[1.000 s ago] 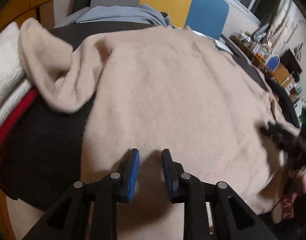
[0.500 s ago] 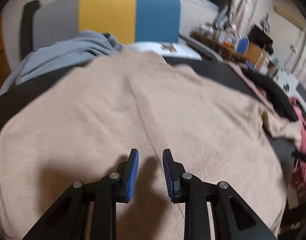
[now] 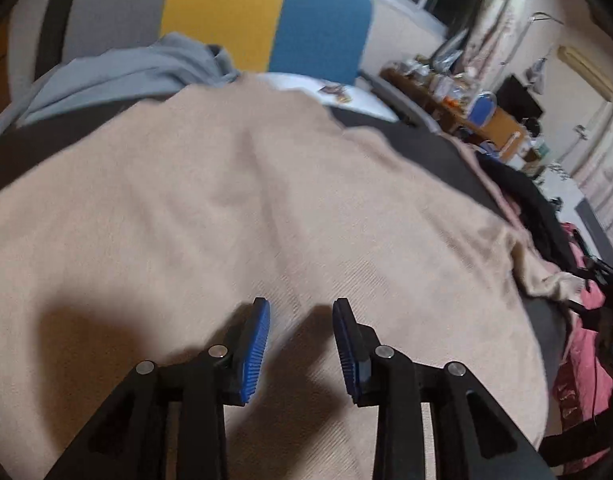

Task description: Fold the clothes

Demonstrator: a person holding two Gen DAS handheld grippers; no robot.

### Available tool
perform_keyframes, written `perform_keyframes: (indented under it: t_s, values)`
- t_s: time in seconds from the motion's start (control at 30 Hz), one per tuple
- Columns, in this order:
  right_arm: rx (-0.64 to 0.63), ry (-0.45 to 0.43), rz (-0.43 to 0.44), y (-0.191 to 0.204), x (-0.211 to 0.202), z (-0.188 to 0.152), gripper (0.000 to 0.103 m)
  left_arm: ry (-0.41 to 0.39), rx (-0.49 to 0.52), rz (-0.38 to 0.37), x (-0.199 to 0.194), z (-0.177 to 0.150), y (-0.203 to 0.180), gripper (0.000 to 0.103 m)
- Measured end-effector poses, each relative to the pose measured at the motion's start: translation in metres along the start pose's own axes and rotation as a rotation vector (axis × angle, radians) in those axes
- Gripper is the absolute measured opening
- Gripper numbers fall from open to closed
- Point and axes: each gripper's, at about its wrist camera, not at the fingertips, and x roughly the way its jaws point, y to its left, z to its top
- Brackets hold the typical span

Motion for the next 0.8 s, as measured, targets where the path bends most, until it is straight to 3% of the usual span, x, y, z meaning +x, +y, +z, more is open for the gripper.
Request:
perform_keyframes:
  t_s: [0.1,0.2,0.27,0.33,0.47,0.57,0.6,0.67,0.7,0.73,0.8]
  values:
    - [-0.046,-0.002,-0.100,0.013,0.008,0.004,0.073,-0.042,0.075,0.005,-0.002,0.010,-0.009,0.033]
    - [-0.102,-0.003,-0.195,0.026,0.014,0.006,0.070,0.021,0.048,-0.006,0.021,0.009,-0.004,0.033]
    - [-0.153,-0.008,-0.244,0.028,0.013,0.002,0.054,0.010,0.016,-0.038,0.025,0.006,0.000,0.034]
    - [-0.173,-0.024,-0.264,0.019,0.007,0.001,0.023,0.010,-0.015,-0.070,0.024,0.006,0.005,0.034]
    - [-0.036,-0.055,-0.121,-0.016,-0.012,0.001,0.013,0.007,-0.045,-0.103,0.025,0.004,0.009,0.034]
    - [0.218,-0.042,0.078,-0.051,-0.021,-0.001,0.014,0.005,-0.042,-0.099,0.025,0.002,0.009,0.034]
    - [0.264,-0.048,0.100,-0.054,-0.024,-0.001,0.019,0.005,-0.037,-0.093,0.025,0.001,0.009,0.034]
    - [0.310,-0.074,0.100,-0.052,-0.029,-0.001,0.041,0.005,-0.029,-0.082,0.023,-0.001,0.007,0.034]
    - [0.314,-0.089,0.064,-0.045,-0.031,0.001,0.063,0.005,-0.027,-0.079,0.023,-0.001,0.007,0.034]
    - [0.309,-0.098,0.031,-0.036,-0.029,0.006,0.078,0.005,-0.027,-0.078,0.023,-0.001,0.006,0.034]
    - [0.285,-0.090,-0.022,-0.018,-0.024,0.015,0.090,0.007,-0.024,-0.088,0.021,0.001,0.009,0.034]
